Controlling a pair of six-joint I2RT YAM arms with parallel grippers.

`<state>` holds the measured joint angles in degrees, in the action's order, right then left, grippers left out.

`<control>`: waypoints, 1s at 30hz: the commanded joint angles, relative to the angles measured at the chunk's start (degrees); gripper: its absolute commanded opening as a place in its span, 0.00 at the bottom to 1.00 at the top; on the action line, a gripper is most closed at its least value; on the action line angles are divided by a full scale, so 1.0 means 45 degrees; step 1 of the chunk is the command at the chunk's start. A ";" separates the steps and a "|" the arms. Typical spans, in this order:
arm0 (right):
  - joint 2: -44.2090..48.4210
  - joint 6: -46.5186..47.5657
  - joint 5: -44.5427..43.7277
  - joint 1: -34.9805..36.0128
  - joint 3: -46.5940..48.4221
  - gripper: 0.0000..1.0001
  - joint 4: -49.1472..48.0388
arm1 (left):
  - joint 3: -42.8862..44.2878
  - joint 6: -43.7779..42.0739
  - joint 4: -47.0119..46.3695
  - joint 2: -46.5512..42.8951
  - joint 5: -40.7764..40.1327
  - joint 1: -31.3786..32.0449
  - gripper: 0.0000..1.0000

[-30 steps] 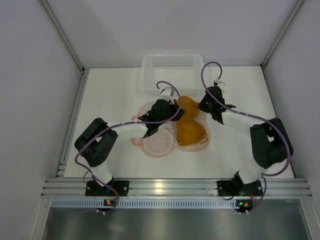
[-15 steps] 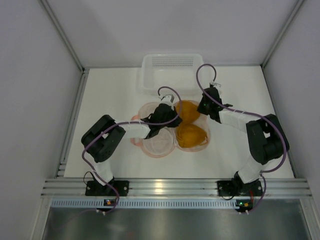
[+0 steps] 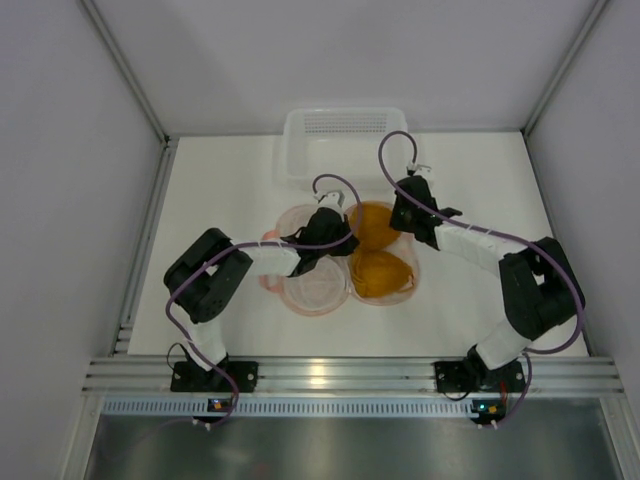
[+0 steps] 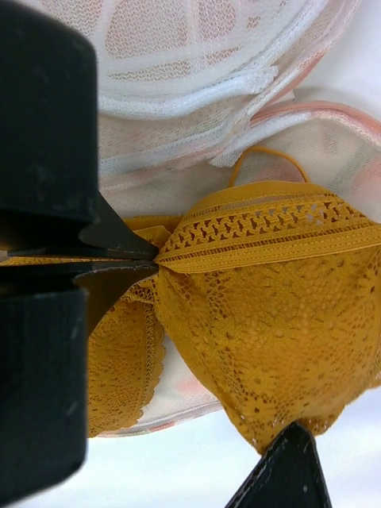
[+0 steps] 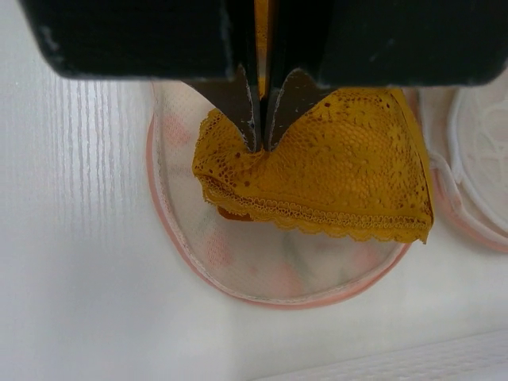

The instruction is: Place the bra in the laundry bag and zip it closed

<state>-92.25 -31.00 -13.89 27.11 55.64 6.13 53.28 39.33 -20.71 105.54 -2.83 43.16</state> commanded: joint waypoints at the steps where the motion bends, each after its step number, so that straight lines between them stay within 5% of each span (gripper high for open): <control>1: 0.0811 0.0522 -0.1130 0.0225 0.0664 0.00 0.0278 | -0.0061 0.0029 0.0403 -0.0463 -0.0289 -0.0157 0.00; 17: -0.0945 0.0601 -0.0938 0.0283 0.1385 0.00 0.0648 | 0.0094 -0.0107 0.0656 -0.0425 -0.0036 -0.0254 0.04; 22: -0.1044 0.0815 -0.0702 0.0283 0.2049 0.04 0.1058 | 0.0874 -0.1121 0.2096 -0.0970 0.0004 -0.0254 0.29; 23: -0.1044 0.0874 -0.0722 0.0264 0.2166 0.08 0.1156 | 0.1340 -0.1297 0.2469 -0.1049 -0.0054 -0.0274 0.42; 30: -0.0946 0.1382 0.0291 0.0264 0.3143 0.37 0.2620 | 0.2184 -0.2566 0.4347 -0.2845 -0.1088 -0.0391 0.63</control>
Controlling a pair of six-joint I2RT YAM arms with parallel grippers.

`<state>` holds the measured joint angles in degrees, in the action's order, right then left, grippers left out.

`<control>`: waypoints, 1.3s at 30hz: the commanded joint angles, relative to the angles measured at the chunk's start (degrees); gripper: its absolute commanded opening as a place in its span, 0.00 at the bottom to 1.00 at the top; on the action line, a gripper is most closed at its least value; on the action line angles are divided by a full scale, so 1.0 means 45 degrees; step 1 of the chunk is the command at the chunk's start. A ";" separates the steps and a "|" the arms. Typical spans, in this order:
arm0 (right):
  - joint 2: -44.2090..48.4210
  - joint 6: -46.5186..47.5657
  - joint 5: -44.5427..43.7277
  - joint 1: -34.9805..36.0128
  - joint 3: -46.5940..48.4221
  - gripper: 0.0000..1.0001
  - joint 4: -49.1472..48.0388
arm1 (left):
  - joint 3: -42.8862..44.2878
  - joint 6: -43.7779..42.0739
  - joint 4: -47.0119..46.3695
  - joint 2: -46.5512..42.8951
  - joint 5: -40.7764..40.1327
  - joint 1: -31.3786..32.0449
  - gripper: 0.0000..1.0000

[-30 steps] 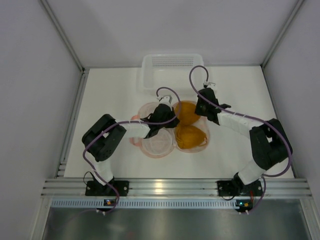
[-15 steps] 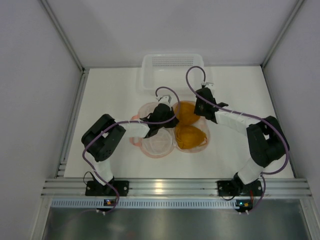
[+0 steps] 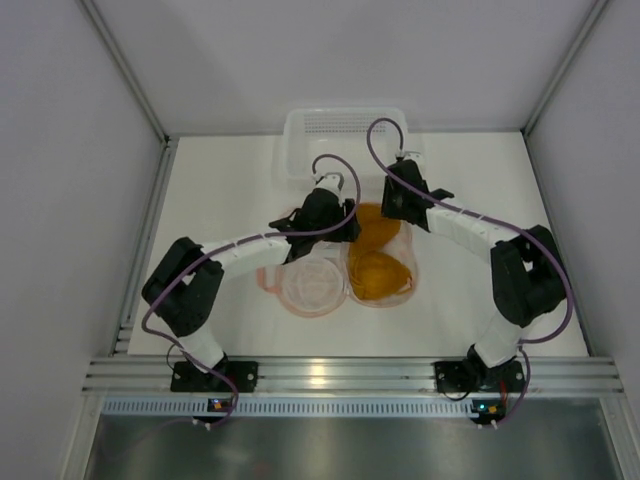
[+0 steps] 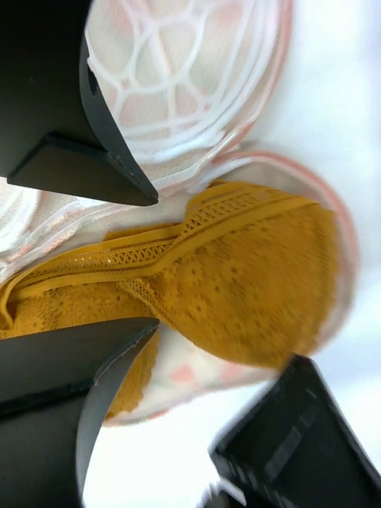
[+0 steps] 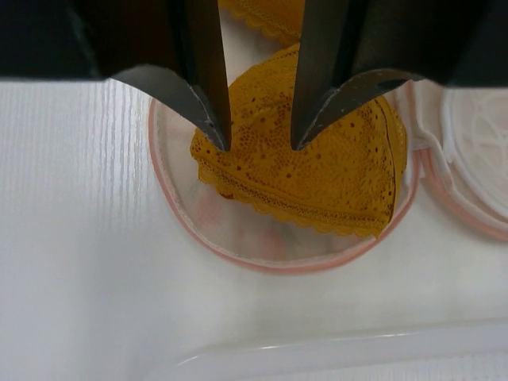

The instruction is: Place the bra in the laundry bag and zip it closed

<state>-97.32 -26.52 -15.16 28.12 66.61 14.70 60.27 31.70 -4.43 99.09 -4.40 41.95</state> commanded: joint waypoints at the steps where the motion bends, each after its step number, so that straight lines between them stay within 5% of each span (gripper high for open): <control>1: 0.0258 0.0425 0.0614 0.0040 0.0744 0.38 0.1066 | 0.0630 -0.0970 0.0788 -0.1840 -0.1088 -0.0221 0.64; 7: 0.0748 0.0775 0.0283 0.0040 0.0744 0.44 0.0913 | 0.0727 -0.1206 0.0594 -0.2001 -0.1775 -0.0982 0.64; 17: 0.0181 0.1090 -0.0049 -0.0038 0.2366 0.45 0.0913 | 0.1741 -0.1146 -0.2161 0.0673 0.0430 -0.1354 0.58; 27: 0.1645 0.0484 0.0107 -0.0721 0.0182 0.45 0.0485 | 0.3676 -0.0913 -0.2356 0.3504 0.1818 -0.1335 0.57; 39: 0.2017 -0.0140 0.0304 -0.1659 -0.1479 0.43 -0.0354 | 0.4224 -0.0971 -0.2337 0.4640 0.3046 -0.1237 0.56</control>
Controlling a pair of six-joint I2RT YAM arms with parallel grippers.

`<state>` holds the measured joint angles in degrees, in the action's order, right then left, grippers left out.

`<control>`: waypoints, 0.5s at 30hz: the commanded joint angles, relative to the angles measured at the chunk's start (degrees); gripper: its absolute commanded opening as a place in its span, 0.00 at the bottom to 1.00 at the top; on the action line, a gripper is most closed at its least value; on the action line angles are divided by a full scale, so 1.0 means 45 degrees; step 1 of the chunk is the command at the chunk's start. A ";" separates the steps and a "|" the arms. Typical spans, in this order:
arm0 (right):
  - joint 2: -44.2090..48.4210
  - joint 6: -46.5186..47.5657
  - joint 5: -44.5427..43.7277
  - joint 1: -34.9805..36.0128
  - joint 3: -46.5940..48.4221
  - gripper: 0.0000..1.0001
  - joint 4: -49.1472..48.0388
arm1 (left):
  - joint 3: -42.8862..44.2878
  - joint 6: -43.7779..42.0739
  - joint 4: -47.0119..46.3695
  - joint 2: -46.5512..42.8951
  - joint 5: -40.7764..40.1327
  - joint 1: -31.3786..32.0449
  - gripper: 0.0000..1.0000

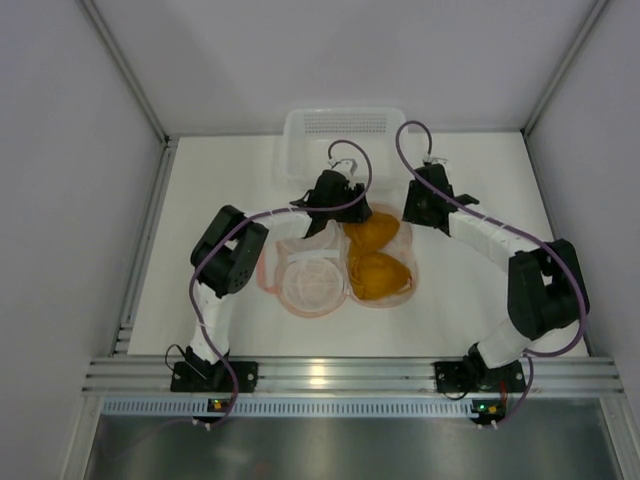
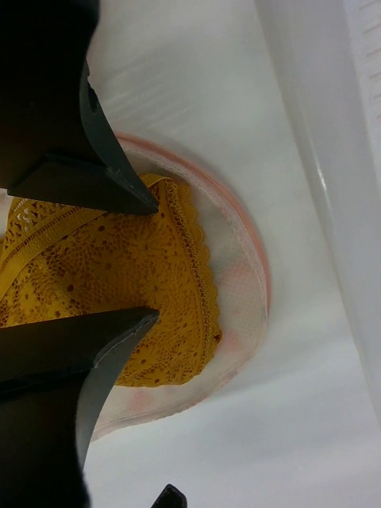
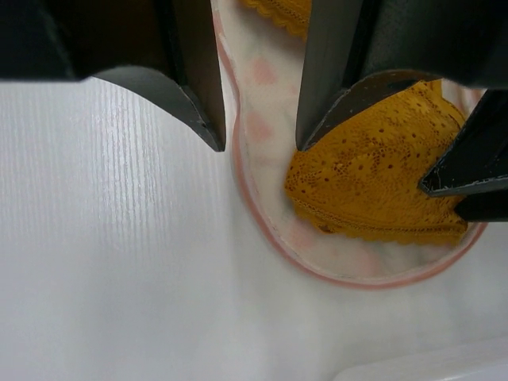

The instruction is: Place the bra in the laundry bag and zip it closed

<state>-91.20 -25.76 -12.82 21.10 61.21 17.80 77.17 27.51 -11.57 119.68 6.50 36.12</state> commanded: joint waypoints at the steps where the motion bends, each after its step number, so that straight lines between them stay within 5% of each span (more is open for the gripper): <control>1: 0.0599 -0.0369 -0.0334 -0.0119 -0.0437 0.41 -0.1220 | 0.0450 -0.0019 -0.0729 0.0084 0.0741 0.0079 0.56; 15: -0.1080 -0.0487 -0.1096 -0.0256 -0.0673 0.34 -0.2355 | 0.0860 -0.0663 0.0188 0.0475 0.1368 0.0235 0.56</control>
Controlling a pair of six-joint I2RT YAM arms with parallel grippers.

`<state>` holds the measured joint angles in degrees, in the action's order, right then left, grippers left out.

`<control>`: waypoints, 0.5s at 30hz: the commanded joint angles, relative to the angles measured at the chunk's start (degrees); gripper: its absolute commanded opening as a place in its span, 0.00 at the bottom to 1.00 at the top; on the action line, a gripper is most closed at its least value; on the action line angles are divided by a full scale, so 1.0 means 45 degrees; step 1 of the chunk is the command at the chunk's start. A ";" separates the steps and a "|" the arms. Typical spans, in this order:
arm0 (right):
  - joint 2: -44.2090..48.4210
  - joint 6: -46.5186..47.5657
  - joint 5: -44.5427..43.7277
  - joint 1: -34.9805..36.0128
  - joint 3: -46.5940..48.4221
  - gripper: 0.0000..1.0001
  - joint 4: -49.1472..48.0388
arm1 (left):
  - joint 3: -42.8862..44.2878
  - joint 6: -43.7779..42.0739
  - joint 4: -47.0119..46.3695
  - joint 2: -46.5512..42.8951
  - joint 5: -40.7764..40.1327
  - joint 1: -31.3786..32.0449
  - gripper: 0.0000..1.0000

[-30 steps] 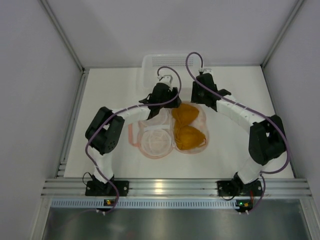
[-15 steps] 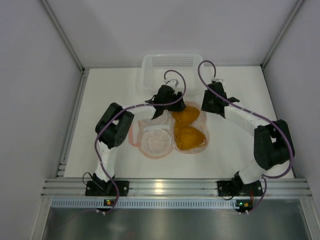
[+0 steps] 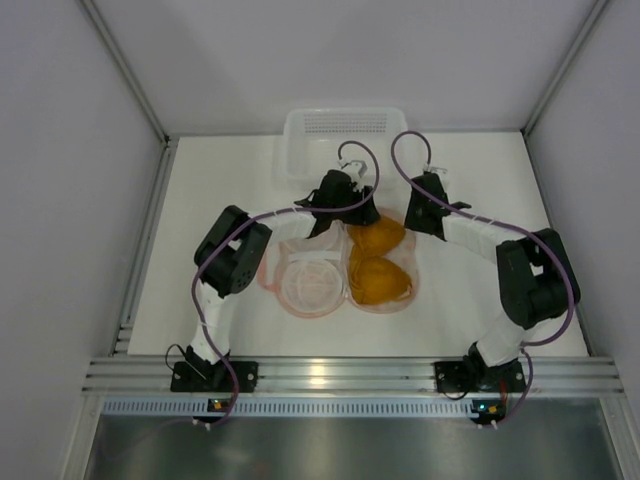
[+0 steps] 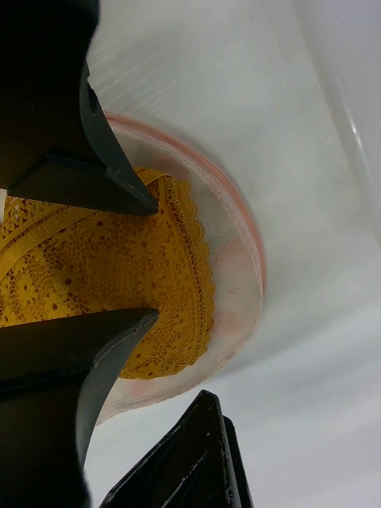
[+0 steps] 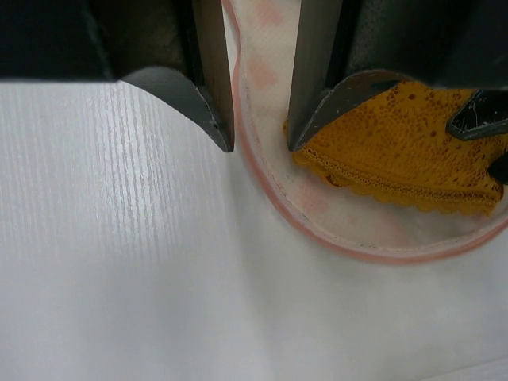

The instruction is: Place the bra in the laundry bag and zip it closed

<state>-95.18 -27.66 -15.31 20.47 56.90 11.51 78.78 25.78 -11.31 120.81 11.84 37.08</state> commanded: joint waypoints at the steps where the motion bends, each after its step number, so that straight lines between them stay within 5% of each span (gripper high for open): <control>1: -0.0294 -0.0045 -0.0524 -0.0096 0.0323 0.34 -0.0994 | 0.0500 -0.0280 0.0189 0.0242 0.0163 0.0022 0.56; 15: -0.1506 0.0073 -0.0055 -0.0096 0.0831 0.29 -0.1092 | 0.0695 -0.0631 0.0326 0.0320 0.1216 0.0061 0.56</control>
<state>-101.54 -27.51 -15.75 20.45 58.19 9.21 79.20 24.18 -9.80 121.80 14.61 37.12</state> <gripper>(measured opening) 0.303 0.560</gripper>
